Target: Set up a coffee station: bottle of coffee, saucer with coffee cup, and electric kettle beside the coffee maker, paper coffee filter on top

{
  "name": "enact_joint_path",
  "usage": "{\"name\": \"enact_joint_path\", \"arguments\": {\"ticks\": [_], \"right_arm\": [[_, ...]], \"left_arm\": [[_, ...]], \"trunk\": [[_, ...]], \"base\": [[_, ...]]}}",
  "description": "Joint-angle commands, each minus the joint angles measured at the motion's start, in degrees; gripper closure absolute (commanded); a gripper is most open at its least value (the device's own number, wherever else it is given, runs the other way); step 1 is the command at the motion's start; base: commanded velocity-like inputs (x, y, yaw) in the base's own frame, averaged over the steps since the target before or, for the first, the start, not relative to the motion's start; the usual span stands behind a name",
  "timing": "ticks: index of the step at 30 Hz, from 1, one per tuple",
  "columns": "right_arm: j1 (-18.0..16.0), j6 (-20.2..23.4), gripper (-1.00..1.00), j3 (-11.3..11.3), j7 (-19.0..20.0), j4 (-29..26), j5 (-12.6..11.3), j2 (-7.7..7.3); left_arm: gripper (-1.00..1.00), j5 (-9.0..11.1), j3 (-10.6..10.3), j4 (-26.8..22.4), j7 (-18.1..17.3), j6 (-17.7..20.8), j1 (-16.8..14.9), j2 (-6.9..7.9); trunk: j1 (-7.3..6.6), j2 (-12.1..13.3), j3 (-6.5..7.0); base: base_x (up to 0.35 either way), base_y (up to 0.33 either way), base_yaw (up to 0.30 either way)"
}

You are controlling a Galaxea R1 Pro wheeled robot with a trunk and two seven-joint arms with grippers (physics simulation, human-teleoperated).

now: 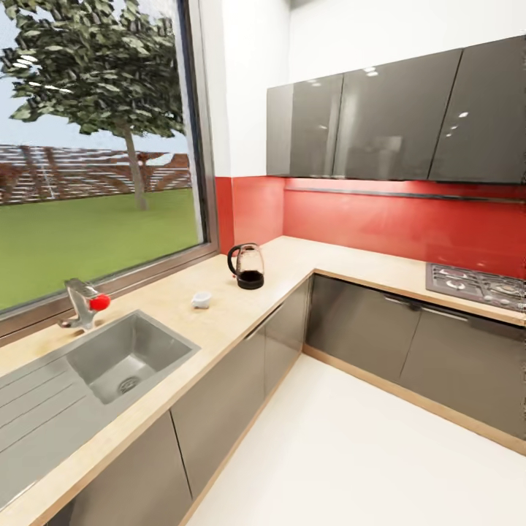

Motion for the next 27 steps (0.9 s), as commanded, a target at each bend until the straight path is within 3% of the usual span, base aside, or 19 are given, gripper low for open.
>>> {"name": "enact_joint_path", "arguments": {"ticks": [1, 27], "right_arm": [[0.0, 0.0, -1.0, 0.5, -0.3, -0.2, -0.5, -0.03], [0.0, -0.1, -1.0, 0.6, -0.3, -0.2, 0.0, 0.02]], "left_arm": [[-1.0, -0.6, 0.4, 0.1, 0.2, -0.3, -0.1, -0.01], [-1.0, -1.9, 0.5, 0.1, 0.2, -0.2, -0.1, -0.6]], "trunk": [[0.05, -0.1, -0.16], [0.05, -0.1, -0.25]], "base": [[0.2, -0.225, -0.103], [0.234, -0.203, -0.008]]}}
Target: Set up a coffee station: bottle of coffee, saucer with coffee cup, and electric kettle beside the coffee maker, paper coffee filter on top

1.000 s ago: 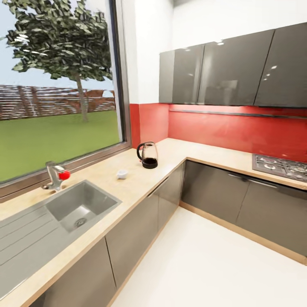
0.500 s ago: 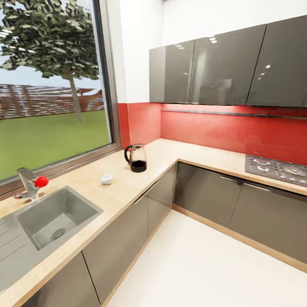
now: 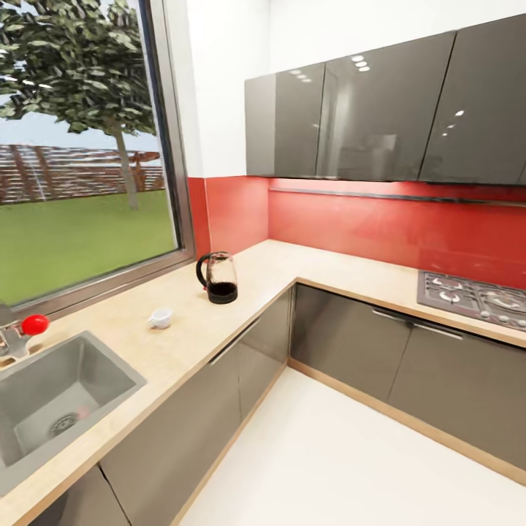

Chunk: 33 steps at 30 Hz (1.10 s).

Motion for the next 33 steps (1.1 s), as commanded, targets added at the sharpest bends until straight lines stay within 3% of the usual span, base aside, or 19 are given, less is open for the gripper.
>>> {"name": "enact_joint_path", "arguments": {"ticks": [1, 23, 33], "right_arm": [[0.0, -0.1, -1.0, 0.5, -0.3, -0.2, -0.5, -0.05], [0.0, 0.0, -1.0, 0.4, -0.4, -0.2, -0.9, -0.06], [0.0, 0.0, -1.0, 0.4, -0.4, -0.2, -1.0, -0.06]], "left_arm": [[-1.0, -0.6, 0.4, 0.1, 0.2, -0.2, -0.1, 0.0], [-1.0, -0.6, 0.4, 0.1, 0.3, -0.2, -0.1, 0.0], [-1.0, -0.6, 0.3, 0.1, 0.4, -0.2, -0.1, 0.01]], "trunk": [[0.05, -0.1, -0.12], [0.05, -0.1, -0.12], [0.05, -0.1, -0.12]], "base": [[0.237, -0.201, 0.0], [0.24, -0.199, 0.002], [0.243, -0.197, 0.2]]}}
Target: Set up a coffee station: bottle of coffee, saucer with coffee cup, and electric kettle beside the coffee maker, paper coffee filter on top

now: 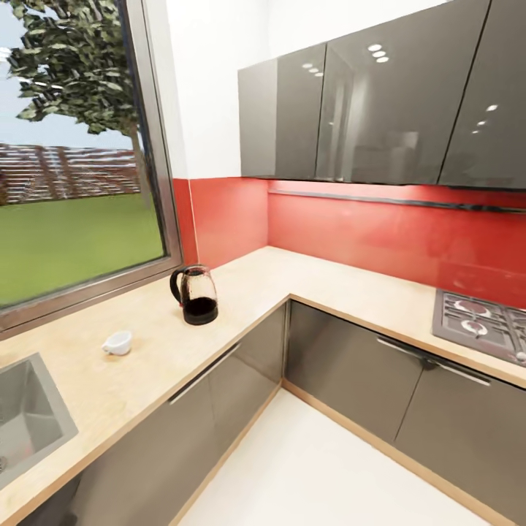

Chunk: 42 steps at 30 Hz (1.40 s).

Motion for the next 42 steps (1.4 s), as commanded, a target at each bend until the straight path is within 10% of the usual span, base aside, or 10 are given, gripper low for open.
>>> {"name": "enact_joint_path", "arguments": {"ticks": [1, 34, 42], "right_arm": [[0.0, -0.1, -1.0, 0.5, -0.3, -0.2, -0.5, -0.05], [0.0, -0.1, -1.0, 0.6, -0.2, -0.2, 0.0, -0.14], [0.0, -0.2, -1.0, 3.6, -0.3, -0.3, 7.6, 0.02]], "left_arm": [[-1.0, -0.6, 0.4, 0.1, 0.2, -0.3, -0.1, 0.0], [-1.0, -0.6, 0.3, -0.8, 0.2, -1.0, -0.1, 0.06], [-1.0, -0.5, 0.6, -6.4, -0.3, -1.4, -0.4, -0.97]], "trunk": [[0.05, -0.1, -0.12], [0.05, -0.1, -0.12], [0.05, -0.1, -0.12]], "base": [[0.243, -0.197, 0.265], [0.122, -0.167, 0.079], [0.0, -0.001, 0.178]]}}
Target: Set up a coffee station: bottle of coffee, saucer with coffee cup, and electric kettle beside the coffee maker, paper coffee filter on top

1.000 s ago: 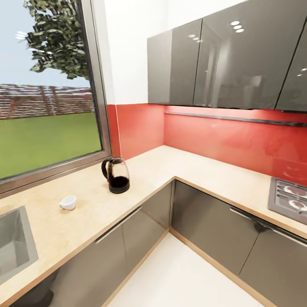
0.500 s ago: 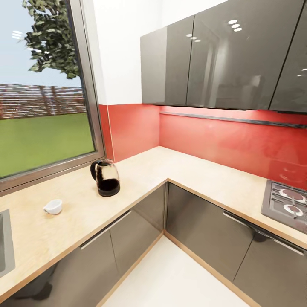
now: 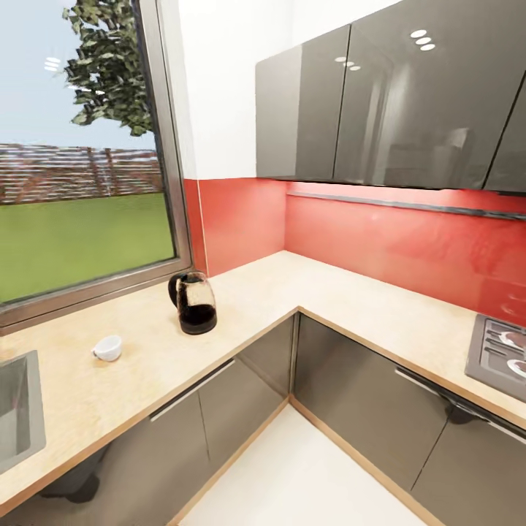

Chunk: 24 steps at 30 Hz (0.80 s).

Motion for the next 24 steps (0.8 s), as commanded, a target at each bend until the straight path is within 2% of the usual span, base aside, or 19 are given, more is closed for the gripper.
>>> {"name": "enact_joint_path", "arguments": {"ticks": [1, 2, 4, 9, 10, 12, 15, 18, 21, 24], "right_arm": [[0.0, -0.1, -1.0, 0.8, -0.3, -0.4, 1.0, -0.01], [0.0, -0.1, -1.0, 1.0, -0.3, -0.6, 1.6, 0.01], [0.0, -0.1, -1.0, 1.3, -0.3, -2.1, 3.2, 0.02], [0.0, -0.2, -1.0, 1.5, -0.3, -3.7, 4.2, 0.02], [0.0, -0.2, -1.0, 1.5, -0.3, -3.8, 4.2, 0.03], [0.0, -0.5, -1.0, 1.5, -0.3, -4.0, 4.3, 0.08], [0.0, -2.7, -1.0, 1.5, -0.3, -4.2, 4.3, 0.11], [0.0, -5.7, -1.0, 1.5, -0.4, -4.2, 4.3, 0.08], [0.0, -7.7, -1.0, 1.5, -0.4, -4.1, 4.3, 0.02], [0.0, -8.1, -1.0, 1.5, -0.4, -4.0, 4.3, -0.01]], "left_arm": [[-1.0, -0.6, 0.5, -1.7, 0.1, -0.5, -0.1, -0.15], [-1.0, -0.5, 0.5, -2.5, 0.1, -0.8, -0.1, -0.19], [-1.0, -0.5, 0.6, -4.8, 0.1, -3.9, 0.0, -0.36], [-1.0, -0.5, 0.5, -6.6, 0.0, -13.1, -0.1, -0.74], [-1.0, -0.5, 0.5, -6.8, 0.0, -13.9, -0.1, -0.81], [-1.0, -0.6, 0.4, -7.3, -0.1, -15.9, -0.3, -1.56], [-1.0, -0.8, -0.3, -9.8, -0.1, -16.8, -0.5, -3.21], [-1.0, -1.3, -3.2, -15.1, -0.1, -17.0, -0.5, -4.69], [-1.0, -1.4, -8.4, -23.1, 0.2, -16.7, -0.6, -6.1], [-1.0, -1.3, -11.0, -28.5, 0.3, -16.6, -0.6, -6.76]], "trunk": [[0.03, -0.1, -0.13], [0.03, -0.1, -0.13], [0.03, -0.1, -0.13], [0.03, -0.1, -0.13], [0.03, -0.1, -0.13], [0.03, -0.1, -0.13], [0.03, -0.1, -0.13], [0.03, -0.1, -0.13], [0.03, -0.1, -0.13], [0.03, -0.1, -0.13]], "base": [[0.0, 0.0, 0.046], [0.0, 0.0, 0.03], [0.0, 0.0, 0.019], [0.0, 0.0, 0.007], [0.0, 0.0, 0.002], [0.0, 0.0, 0.001], [0.0, 0.0, 0.0], [0.0, 0.0, 0.0], [0.0, 0.0, 0.0], [0.0, 0.0, 0.0]]}}
